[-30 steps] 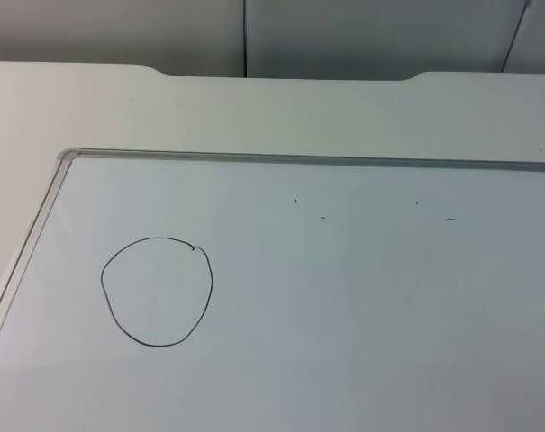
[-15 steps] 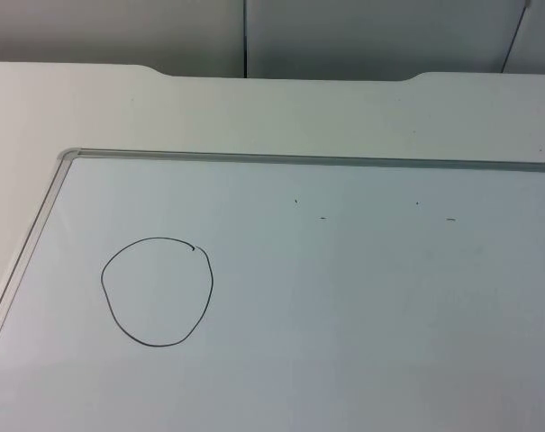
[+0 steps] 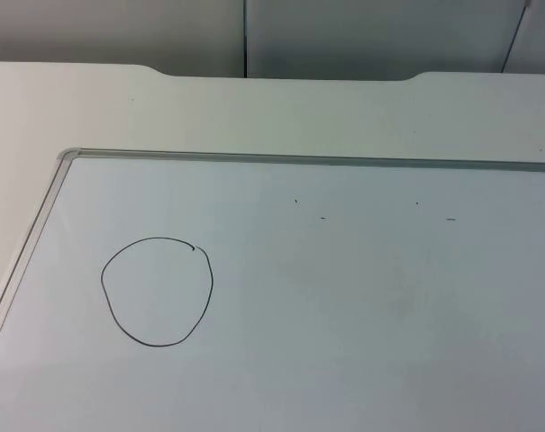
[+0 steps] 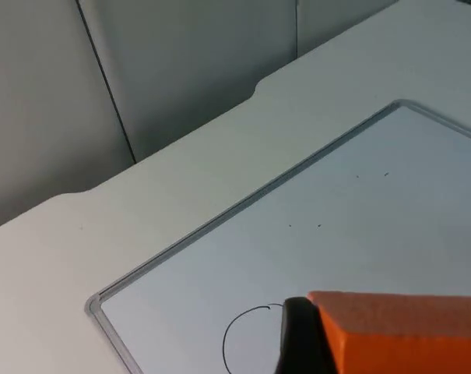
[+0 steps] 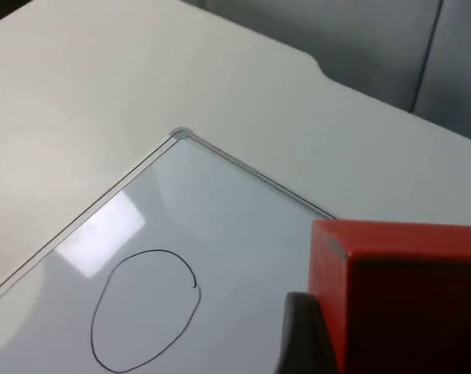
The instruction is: Pick up one cube with the left hand and another cube with the right hand. First place the cube in the right hand at the target position, then stack the cube in the left hand on top.
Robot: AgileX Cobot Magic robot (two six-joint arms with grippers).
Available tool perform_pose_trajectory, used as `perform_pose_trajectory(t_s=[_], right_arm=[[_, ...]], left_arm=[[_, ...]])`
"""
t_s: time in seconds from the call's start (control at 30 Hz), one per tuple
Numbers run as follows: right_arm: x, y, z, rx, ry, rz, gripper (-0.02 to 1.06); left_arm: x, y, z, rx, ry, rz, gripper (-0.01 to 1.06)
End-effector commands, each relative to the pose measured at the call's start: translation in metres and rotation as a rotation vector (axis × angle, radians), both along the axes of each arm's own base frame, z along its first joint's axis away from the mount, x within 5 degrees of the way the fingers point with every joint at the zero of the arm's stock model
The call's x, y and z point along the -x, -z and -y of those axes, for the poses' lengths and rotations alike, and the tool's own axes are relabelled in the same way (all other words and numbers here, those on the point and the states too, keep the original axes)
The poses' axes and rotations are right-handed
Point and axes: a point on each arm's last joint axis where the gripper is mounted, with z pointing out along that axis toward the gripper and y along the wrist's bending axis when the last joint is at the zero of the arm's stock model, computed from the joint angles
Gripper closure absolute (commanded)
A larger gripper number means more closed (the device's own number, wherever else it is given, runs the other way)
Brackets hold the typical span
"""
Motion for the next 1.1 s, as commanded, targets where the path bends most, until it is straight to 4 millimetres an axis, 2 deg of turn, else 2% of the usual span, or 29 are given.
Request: perform_pose_trajectory(t_s=[0.0,0.07,0.1,0.2,0.23,0.27,0.37,0.4,0.43,0.47,0.5,0.53,0.57,0.7,0.73,0.83,0.87,0.9,0.97,1.07], right_arm=[[-0.008,-0.006,-0.014,-0.005,-0.040,0.008,1.05],[-0.023,-0.002,-0.038,0.025,-0.095,-0.037,1.05],[-0.023,-0.002,-0.038,0.025,-0.095,-0.037,1.05],[-0.042,0.010,-0.085,0.074,-0.197,-0.126,1.05],[-0.042,0.010,-0.085,0.074,-0.197,-0.126,1.05],[-0.045,0.013,-0.098,0.083,-0.223,-0.142,1.05],[-0.056,0.039,-0.137,0.141,-0.297,-0.217,1.05],[-0.056,0.039,-0.137,0.141,-0.297,-0.217,1.05],[-0.058,0.045,-0.148,0.152,-0.317,-0.232,1.05],[-0.063,0.063,-0.163,0.193,-0.329,-0.267,1.05],[-0.066,0.069,-0.167,0.214,-0.329,-0.273,1.05],[-0.070,0.084,-0.179,0.263,-0.315,-0.293,1.05],[-0.070,0.084,-0.179,0.263,-0.315,-0.293,1.05],[-0.077,0.135,-0.202,0.428,-0.300,-0.342,1.05],[-0.077,0.135,-0.202,0.428,-0.300,-0.342,1.05],[-0.078,0.164,-0.212,0.480,-0.311,-0.388,1.05],[-0.078,0.164,-0.212,0.480,-0.311,-0.388,1.05],[-0.077,0.178,-0.215,0.495,-0.313,-0.418,1.05],[-0.078,0.193,-0.216,0.512,-0.305,-0.449,1.05],[-0.078,0.204,-0.217,0.530,-0.305,-0.467,1.05]], left_arm=[[0.001,-0.001,-0.001,0.030,-0.006,0.017,1.05],[0.001,-0.001,-0.001,0.030,-0.006,0.017,1.05],[0.001,-0.001,-0.001,0.030,-0.006,0.017,1.05],[0.001,-0.001,-0.001,0.030,-0.006,0.017,1.05],[0.001,-0.001,-0.001,0.030,-0.006,0.017,1.05],[0.001,-0.001,-0.001,0.030,-0.006,0.017,1.05],[0.001,-0.001,-0.001,0.030,-0.006,0.017,1.05],[0.001,-0.001,-0.001,0.030,-0.006,0.017,1.05],[0.001,-0.001,-0.001,0.030,-0.006,0.017,1.05],[0.001,-0.001,-0.001,0.030,-0.006,0.017,1.05],[0.001,-0.001,-0.001,0.030,-0.006,0.017,1.05],[0.001,-0.001,-0.001,0.030,-0.006,0.017,1.05],[0.001,-0.001,-0.001,0.030,-0.006,0.017,1.05],[0.001,-0.001,-0.001,0.030,-0.006,0.017,1.05],[0.001,-0.001,-0.001,0.030,-0.006,0.017,1.05],[0.001,-0.001,-0.001,0.030,-0.006,0.017,1.05],[0.001,-0.001,-0.001,0.030,-0.006,0.017,1.05],[0.001,-0.001,-0.001,0.030,-0.006,0.017,1.05],[0.001,-0.001,-0.001,0.030,-0.006,0.017,1.05],[0.001,-0.001,-0.001,0.030,-0.006,0.017,1.05]])
